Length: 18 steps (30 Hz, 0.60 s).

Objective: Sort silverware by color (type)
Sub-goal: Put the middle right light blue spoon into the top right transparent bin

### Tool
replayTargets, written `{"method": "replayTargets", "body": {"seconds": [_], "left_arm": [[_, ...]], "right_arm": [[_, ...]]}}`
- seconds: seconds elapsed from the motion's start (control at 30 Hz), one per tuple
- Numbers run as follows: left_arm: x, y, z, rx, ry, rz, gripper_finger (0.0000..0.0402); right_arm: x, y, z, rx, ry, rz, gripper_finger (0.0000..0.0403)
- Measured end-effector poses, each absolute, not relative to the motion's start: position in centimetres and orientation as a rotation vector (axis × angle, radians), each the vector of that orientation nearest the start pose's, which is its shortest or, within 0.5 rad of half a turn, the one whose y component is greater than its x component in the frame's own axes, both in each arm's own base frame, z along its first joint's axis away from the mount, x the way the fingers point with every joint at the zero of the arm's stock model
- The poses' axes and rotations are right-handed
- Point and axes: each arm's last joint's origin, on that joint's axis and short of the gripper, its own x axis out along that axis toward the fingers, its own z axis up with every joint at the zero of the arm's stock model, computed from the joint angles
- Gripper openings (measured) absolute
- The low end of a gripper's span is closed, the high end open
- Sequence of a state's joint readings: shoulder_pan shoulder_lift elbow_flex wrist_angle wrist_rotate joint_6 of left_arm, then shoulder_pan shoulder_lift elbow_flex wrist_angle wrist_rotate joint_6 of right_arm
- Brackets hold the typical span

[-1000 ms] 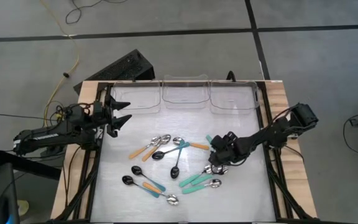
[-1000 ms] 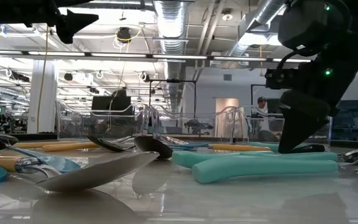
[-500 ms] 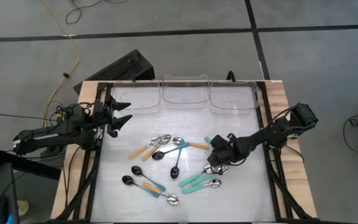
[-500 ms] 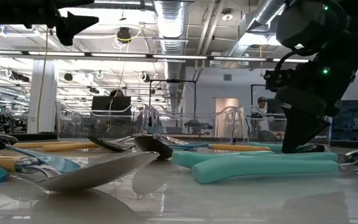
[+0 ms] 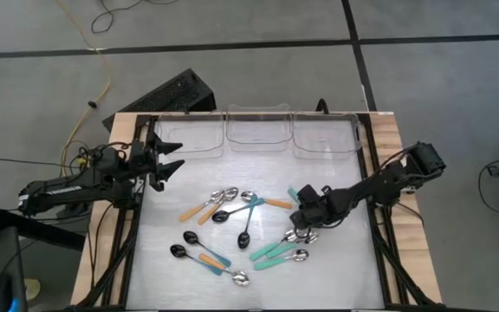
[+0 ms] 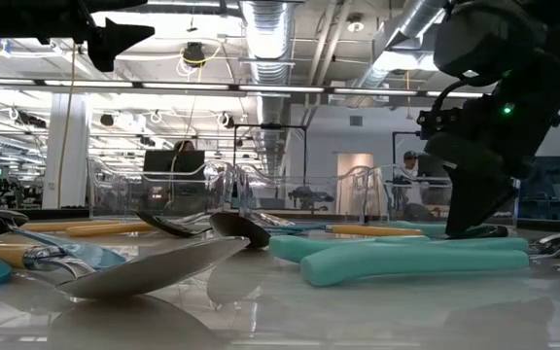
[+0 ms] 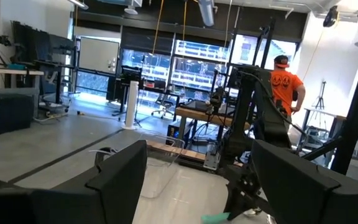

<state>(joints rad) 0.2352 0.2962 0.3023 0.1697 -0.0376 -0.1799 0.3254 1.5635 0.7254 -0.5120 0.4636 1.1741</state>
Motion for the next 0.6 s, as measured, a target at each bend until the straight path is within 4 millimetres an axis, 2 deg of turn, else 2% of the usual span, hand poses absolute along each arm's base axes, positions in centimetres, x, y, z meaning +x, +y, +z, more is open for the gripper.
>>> {"method": "replayTargets", "body": {"seconds": [0.17, 0.33, 0.43, 0.6], "left_arm": [[10.4, 2.6, 25.9, -0.161, -0.199, 0.255, 0.0277], [10.4, 2.6, 25.9, -0.162, -0.200, 0.258, 0.0277], [10.4, 2.7, 25.9, -0.163, -0.202, 0.278, 0.0277], [10.4, 2.7, 25.9, -0.164, -0.203, 0.289, 0.0277]], "right_arm": [[24.0, 5.7, 15.0, 0.555, 0.873, -0.807, 0.0076], [24.0, 3.6, 17.4, 0.579, 0.759, -0.839, 0.0076], [23.9, 2.0, 19.7, 0.559, 0.701, -0.822, 0.0076], [23.8, -0.9, 24.8, 0.425, 0.593, -0.775, 0.0076]]}}
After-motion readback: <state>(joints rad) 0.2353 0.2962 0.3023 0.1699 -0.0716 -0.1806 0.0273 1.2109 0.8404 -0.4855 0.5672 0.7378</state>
